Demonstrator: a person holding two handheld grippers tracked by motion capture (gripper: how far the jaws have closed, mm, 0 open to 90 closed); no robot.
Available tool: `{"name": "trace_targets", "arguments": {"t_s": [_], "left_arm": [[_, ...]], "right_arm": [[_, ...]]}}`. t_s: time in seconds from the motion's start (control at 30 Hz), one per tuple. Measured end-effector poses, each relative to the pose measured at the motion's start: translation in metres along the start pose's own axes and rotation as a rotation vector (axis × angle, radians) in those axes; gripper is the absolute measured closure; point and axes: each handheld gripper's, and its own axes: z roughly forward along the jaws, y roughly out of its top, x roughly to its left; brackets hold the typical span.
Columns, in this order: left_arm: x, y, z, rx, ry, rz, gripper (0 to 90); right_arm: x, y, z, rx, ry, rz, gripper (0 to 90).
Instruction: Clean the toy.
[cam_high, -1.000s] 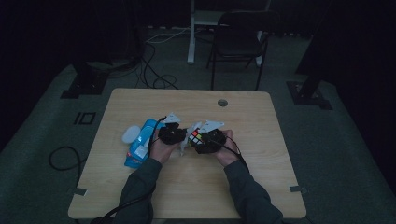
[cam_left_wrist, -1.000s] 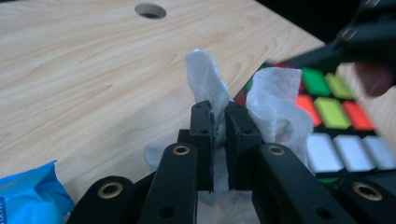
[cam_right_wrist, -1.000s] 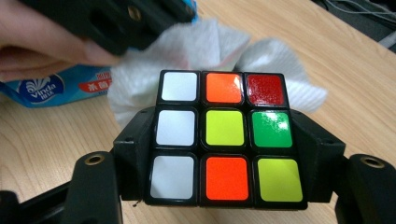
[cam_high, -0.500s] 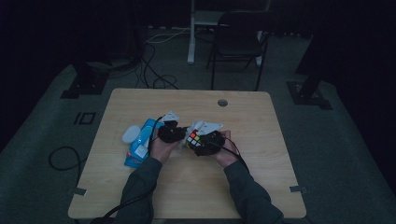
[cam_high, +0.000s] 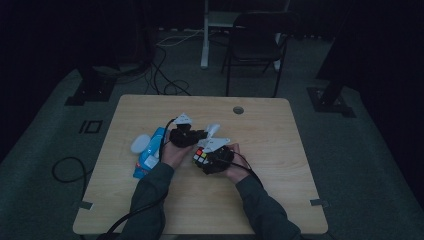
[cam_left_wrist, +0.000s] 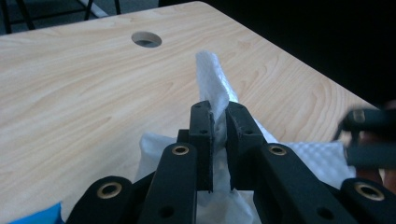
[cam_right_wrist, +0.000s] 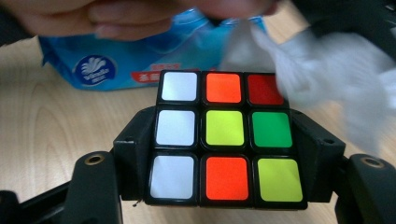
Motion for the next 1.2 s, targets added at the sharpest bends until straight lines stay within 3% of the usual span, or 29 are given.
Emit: {"name": "trace_targets", "arguments": {"t_s": [0.3,0.4,0.57,1.2], "left_arm": [[-0.004,0.004,0.003,0.001,-0.010,0.011,82.8],[-0.005,0.003,0.005,0.013,-0.064,0.022,82.7],[-0.004,0.000,0.007,0.037,-0.113,0.035,82.8],[-0.008,-0.008,0.010,0.026,-0.078,-0.005,82.1]], "right_arm": [[0.009,-0.001,0.006,0.007,0.037,-0.044,34.0],[0.008,-0.001,0.005,-0.001,0.040,-0.057,33.9],[0.003,-0.001,-0.002,-0.018,0.034,-0.070,34.0],[-0.005,-0.002,-0.009,-0.033,0.010,-0.060,34.0]]}}
